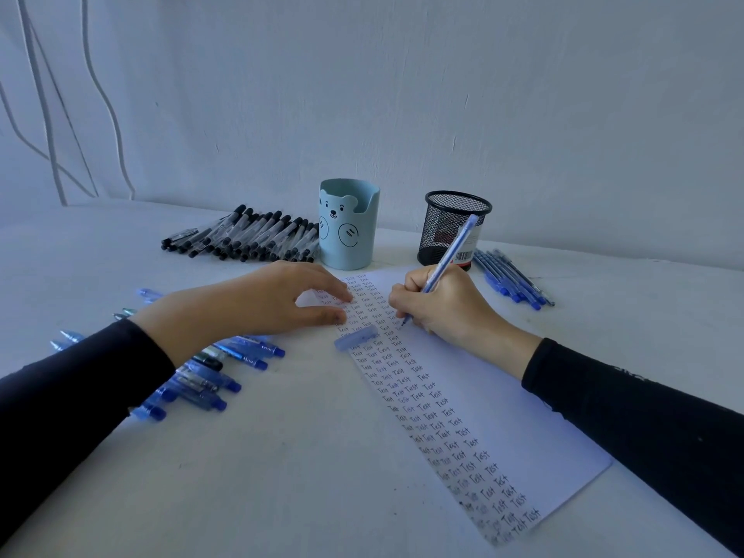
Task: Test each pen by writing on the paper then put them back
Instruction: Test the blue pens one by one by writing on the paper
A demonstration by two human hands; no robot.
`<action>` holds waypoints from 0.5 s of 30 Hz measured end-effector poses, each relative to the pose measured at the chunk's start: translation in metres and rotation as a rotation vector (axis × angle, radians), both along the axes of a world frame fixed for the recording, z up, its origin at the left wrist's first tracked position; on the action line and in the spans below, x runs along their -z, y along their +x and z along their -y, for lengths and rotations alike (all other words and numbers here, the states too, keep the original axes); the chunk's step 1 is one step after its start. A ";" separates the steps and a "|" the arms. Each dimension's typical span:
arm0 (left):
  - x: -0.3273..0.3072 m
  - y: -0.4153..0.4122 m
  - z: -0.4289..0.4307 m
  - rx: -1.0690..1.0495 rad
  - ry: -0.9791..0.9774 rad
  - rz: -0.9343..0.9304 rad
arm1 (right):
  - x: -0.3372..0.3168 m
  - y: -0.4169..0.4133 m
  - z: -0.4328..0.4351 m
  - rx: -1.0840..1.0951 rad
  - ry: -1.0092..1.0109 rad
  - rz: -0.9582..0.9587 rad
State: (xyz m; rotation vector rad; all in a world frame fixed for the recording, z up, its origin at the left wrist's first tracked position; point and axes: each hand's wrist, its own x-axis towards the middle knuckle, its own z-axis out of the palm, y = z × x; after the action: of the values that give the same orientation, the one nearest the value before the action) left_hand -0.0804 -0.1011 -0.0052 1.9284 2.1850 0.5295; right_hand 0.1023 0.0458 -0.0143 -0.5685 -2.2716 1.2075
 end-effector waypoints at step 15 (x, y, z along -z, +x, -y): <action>0.000 0.001 0.000 -0.005 -0.001 -0.015 | 0.003 -0.001 -0.005 0.037 -0.044 -0.078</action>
State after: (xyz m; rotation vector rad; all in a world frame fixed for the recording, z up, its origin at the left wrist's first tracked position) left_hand -0.0796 -0.1010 -0.0057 1.9331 2.1995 0.5165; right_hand 0.1014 0.0508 -0.0169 -0.5670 -2.1650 1.2428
